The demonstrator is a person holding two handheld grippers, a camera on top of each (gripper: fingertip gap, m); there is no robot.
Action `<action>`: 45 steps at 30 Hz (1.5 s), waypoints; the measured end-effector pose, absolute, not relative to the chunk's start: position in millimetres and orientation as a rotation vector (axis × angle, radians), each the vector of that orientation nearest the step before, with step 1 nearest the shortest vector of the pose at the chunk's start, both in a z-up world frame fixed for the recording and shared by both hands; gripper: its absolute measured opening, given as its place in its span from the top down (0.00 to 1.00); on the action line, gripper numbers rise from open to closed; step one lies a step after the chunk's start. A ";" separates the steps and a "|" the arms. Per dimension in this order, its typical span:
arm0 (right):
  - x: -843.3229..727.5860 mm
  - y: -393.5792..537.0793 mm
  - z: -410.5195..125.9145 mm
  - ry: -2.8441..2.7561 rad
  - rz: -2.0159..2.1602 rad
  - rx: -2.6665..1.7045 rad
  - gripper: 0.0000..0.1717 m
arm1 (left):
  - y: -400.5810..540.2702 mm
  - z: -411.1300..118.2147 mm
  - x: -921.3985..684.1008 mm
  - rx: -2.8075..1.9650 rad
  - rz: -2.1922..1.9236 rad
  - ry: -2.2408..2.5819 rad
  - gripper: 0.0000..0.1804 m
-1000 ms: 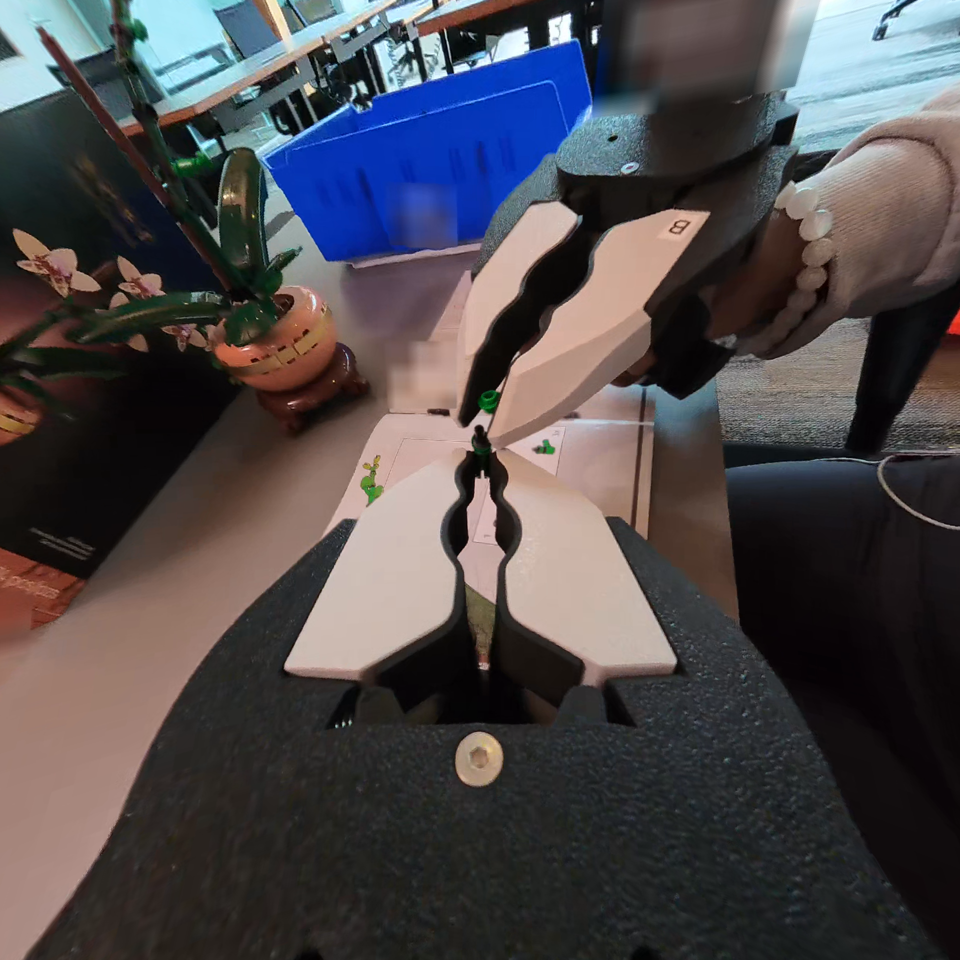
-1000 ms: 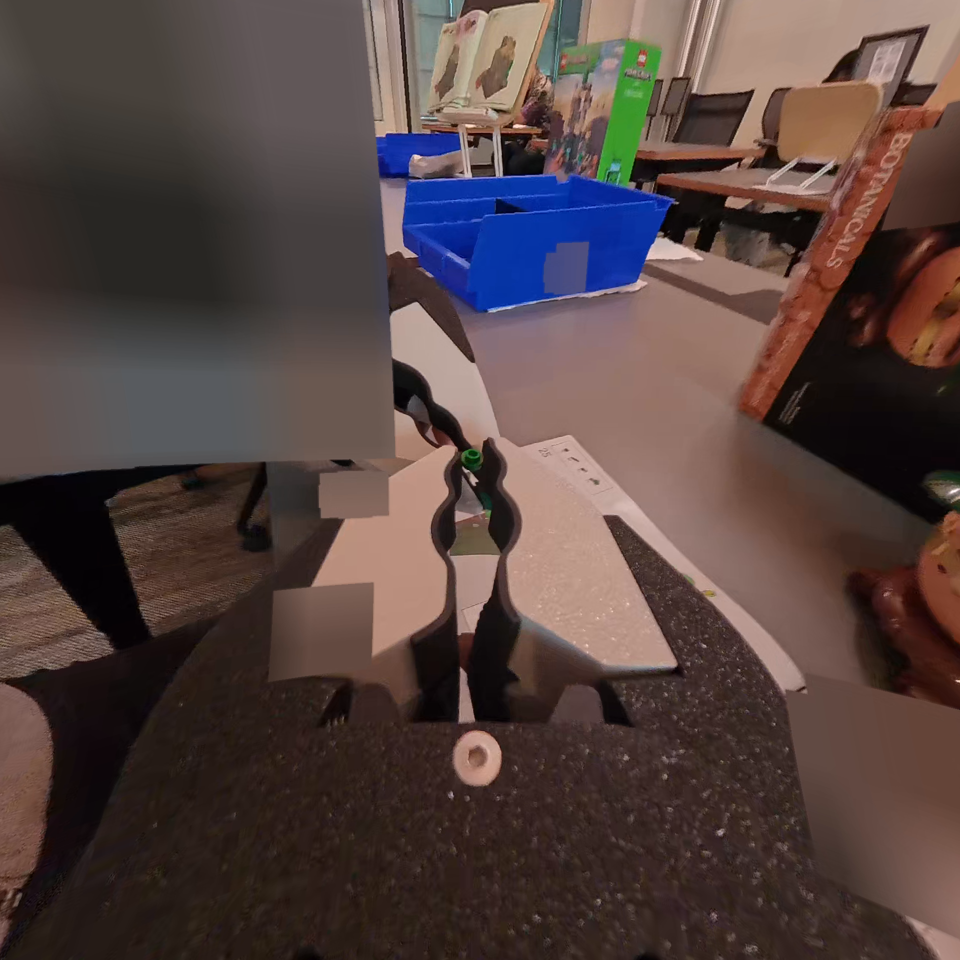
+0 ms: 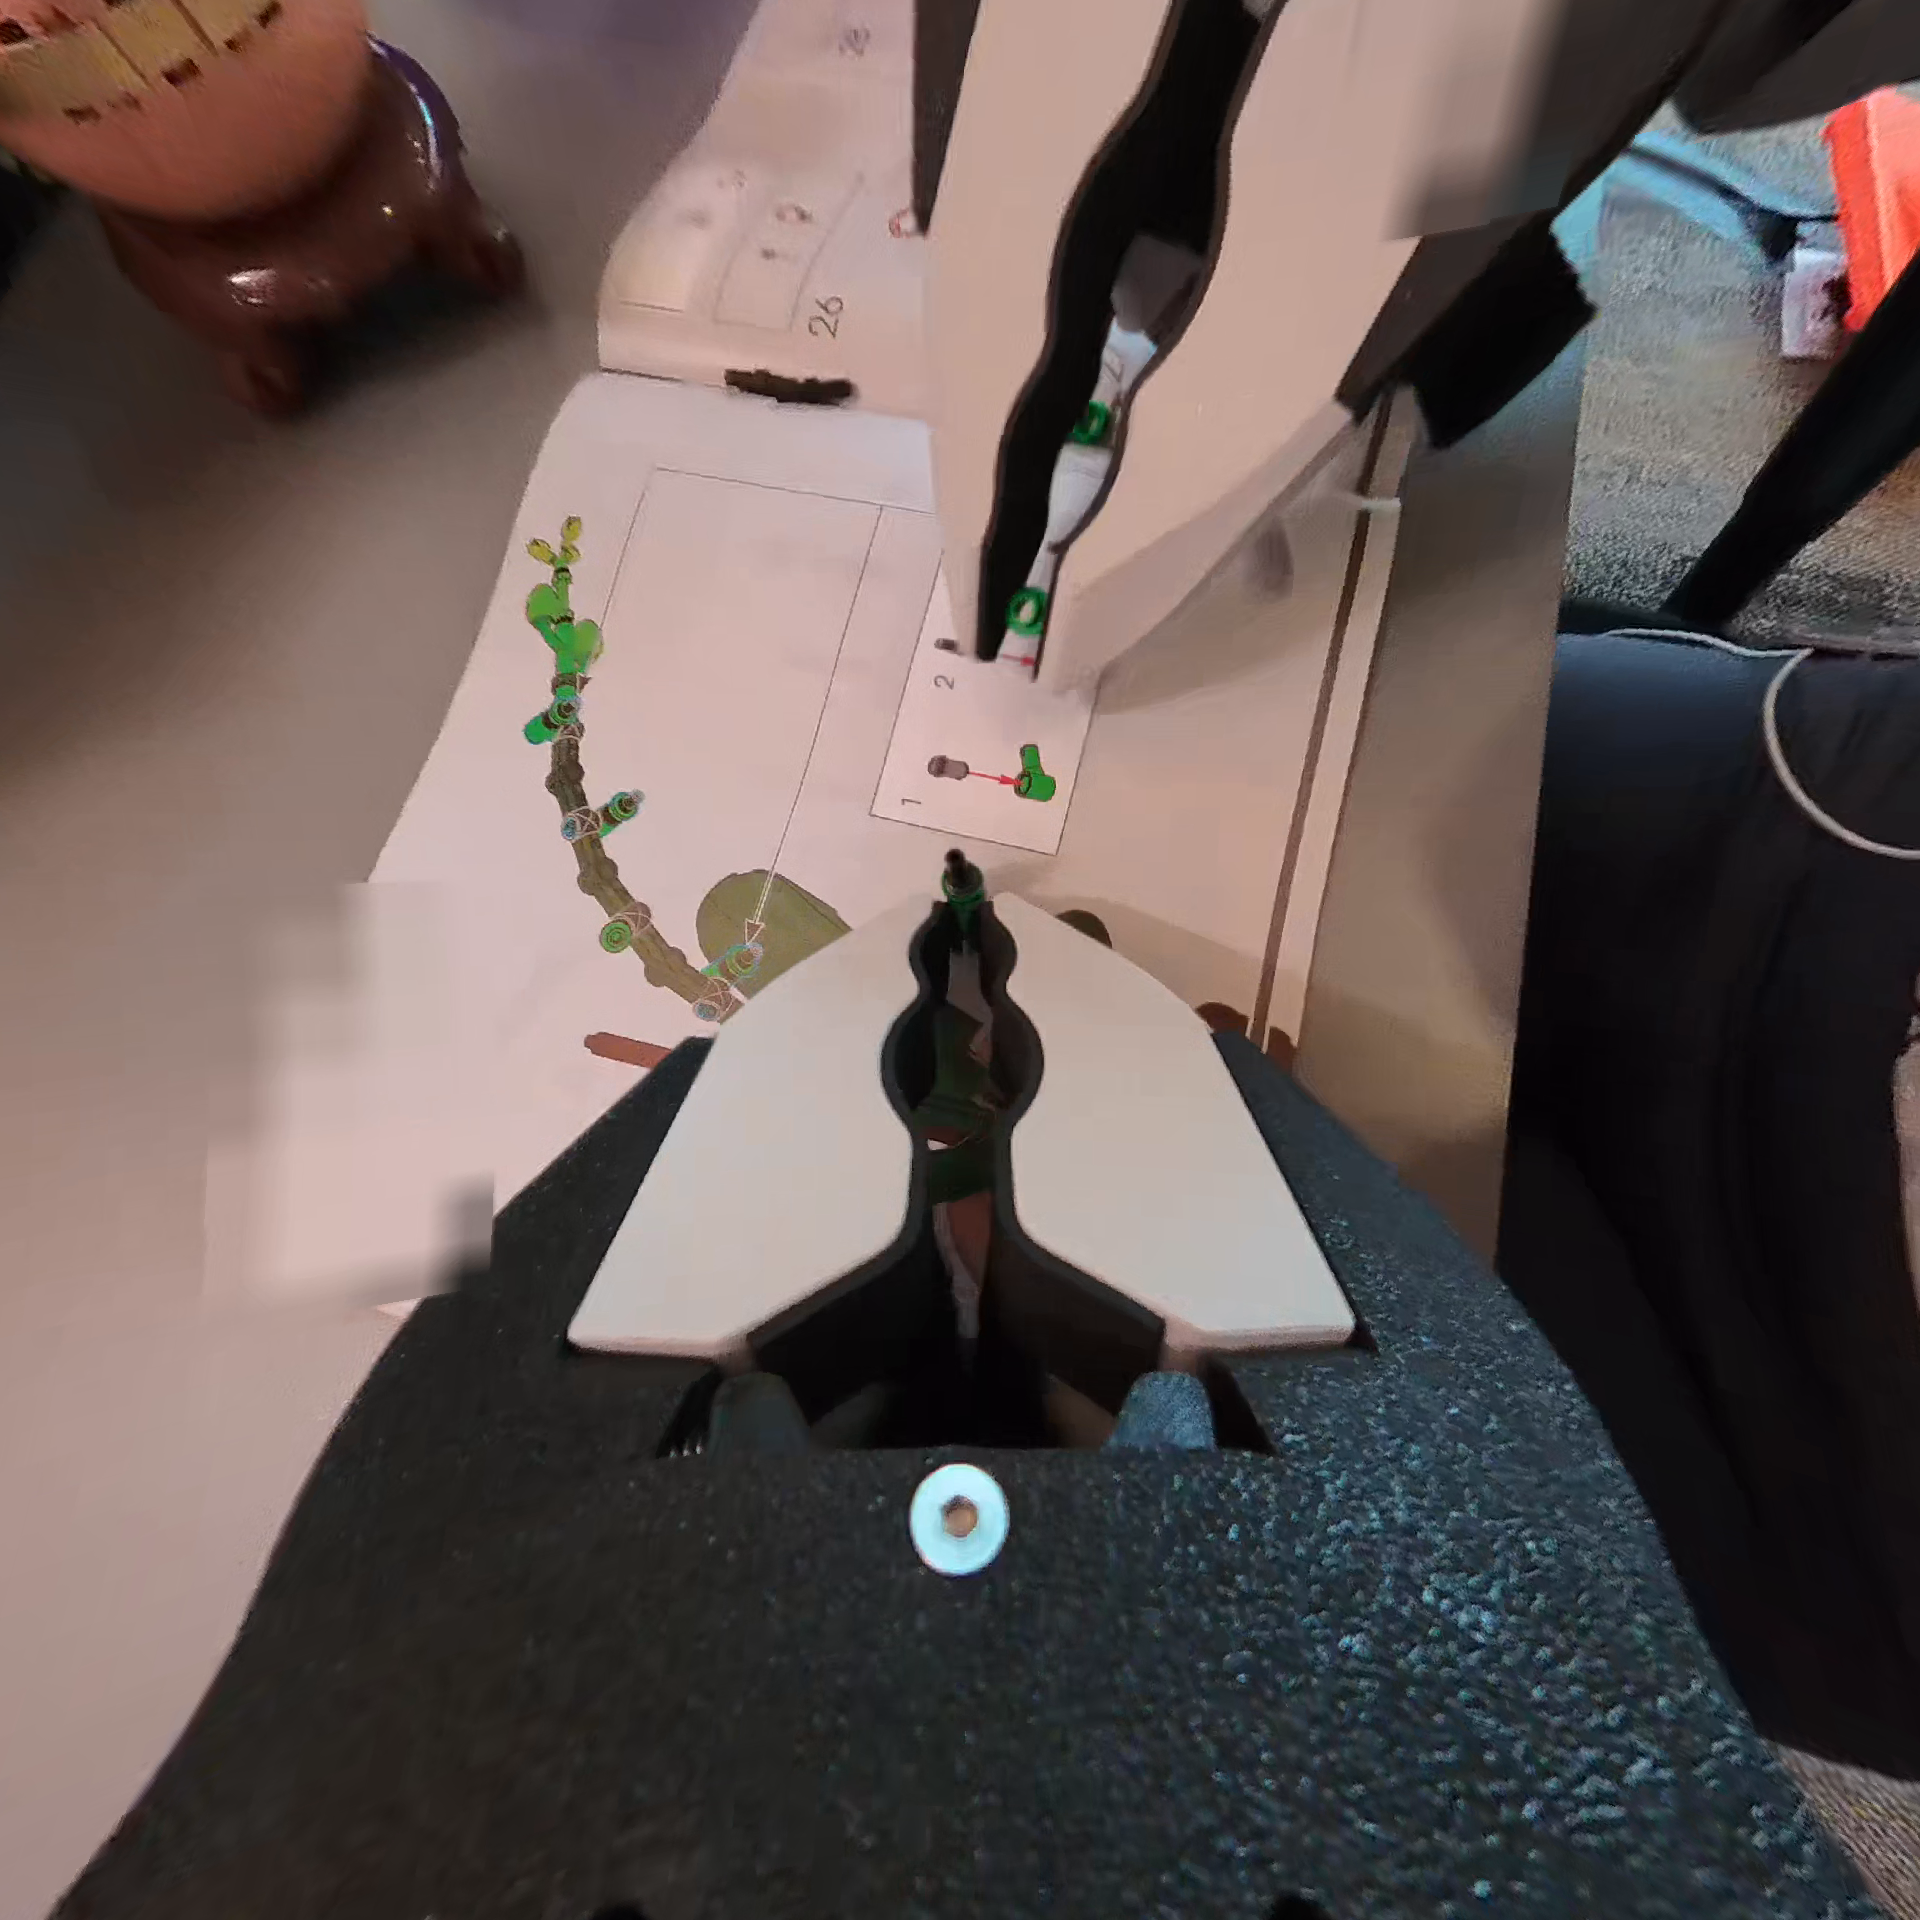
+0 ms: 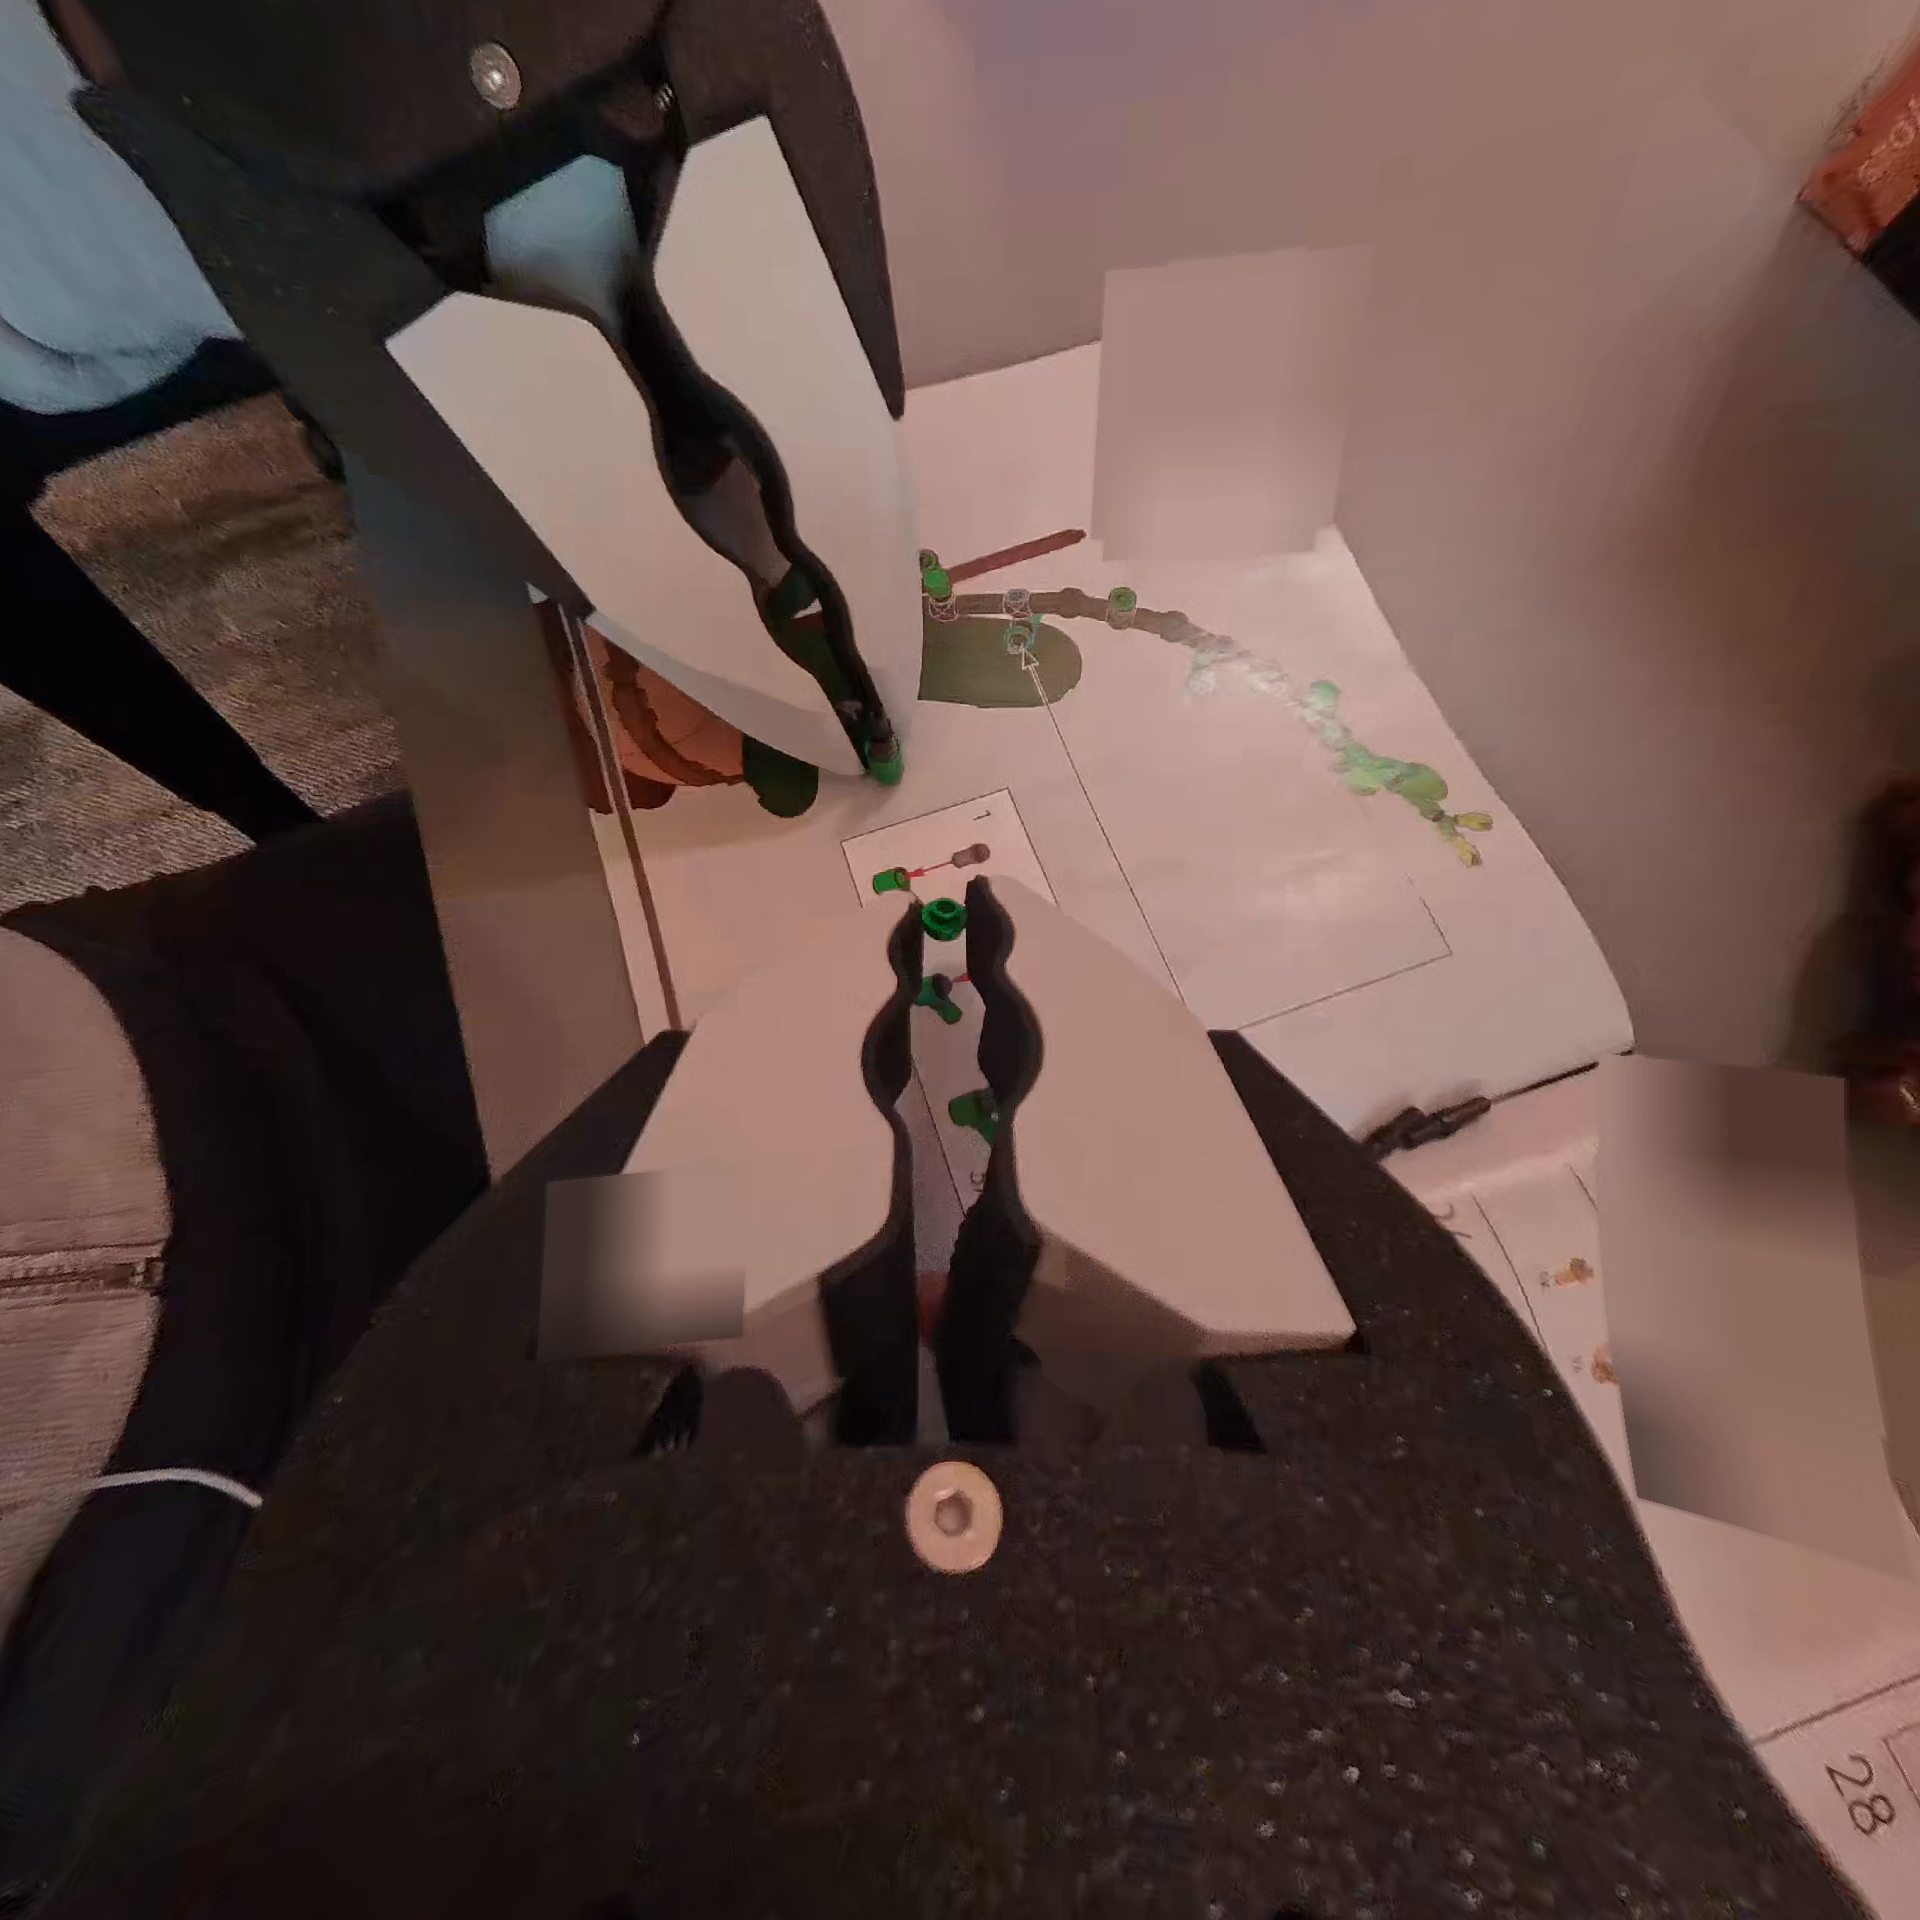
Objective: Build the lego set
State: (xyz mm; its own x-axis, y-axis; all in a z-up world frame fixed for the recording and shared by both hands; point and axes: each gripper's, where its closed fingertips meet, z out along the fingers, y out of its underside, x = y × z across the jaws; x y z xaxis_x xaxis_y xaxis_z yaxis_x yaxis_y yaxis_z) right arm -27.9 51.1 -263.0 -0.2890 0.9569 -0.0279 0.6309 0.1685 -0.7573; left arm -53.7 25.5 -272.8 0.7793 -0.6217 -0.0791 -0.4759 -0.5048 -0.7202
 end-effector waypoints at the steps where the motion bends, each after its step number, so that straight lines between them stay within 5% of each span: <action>1: -28.6 50.5 -267.7 -2.007 0.910 -1.508 0.96 | 24.8 -272.9 -52.7 -2.200 -0.241 0.823 0.98; 16: -11.8 51.1 -273.3 -2.083 0.997 -1.753 0.79 | 24.6 -273.9 -50.3 -2.199 -0.255 0.839 0.98; 22: -18.1 73.8 -273.0 -2.074 0.719 -1.397 0.68 | 24.2 -273.6 -50.3 -2.198 -0.246 0.848 0.97; 28: -16.1 78.9 -232.0 -2.022 0.801 -1.294 0.80 | 24.3 -273.5 -49.9 -2.198 -0.257 0.844 0.98; 31: 19.8 54.7 -230.6 -2.363 0.817 -1.210 0.97 | 24.2 -273.6 -49.7 -2.197 -0.257 0.842 0.98; 37: 58.6 2.3 -246.3 -2.468 0.796 -1.175 0.92 | 23.4 -273.7 -49.4 -2.195 -0.288 0.832 0.98; 40: 47.9 -30.4 -258.2 -2.452 0.851 -1.155 0.81 | 23.6 -273.7 -48.8 -2.193 -0.308 0.821 0.98; 45: 50.6 -55.4 -267.9 -2.432 0.901 -1.086 0.98 | 23.4 -273.8 -48.6 -2.191 -0.331 0.822 0.98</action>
State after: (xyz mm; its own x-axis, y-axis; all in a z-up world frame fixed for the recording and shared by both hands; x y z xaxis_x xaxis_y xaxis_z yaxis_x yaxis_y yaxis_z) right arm 50.6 -55.4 -267.9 -0.6559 0.7539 0.0392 0.5465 0.5100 -0.6642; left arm -48.6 23.4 -273.8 0.7592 -0.6505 -0.0216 -0.4536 -0.5050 -0.7343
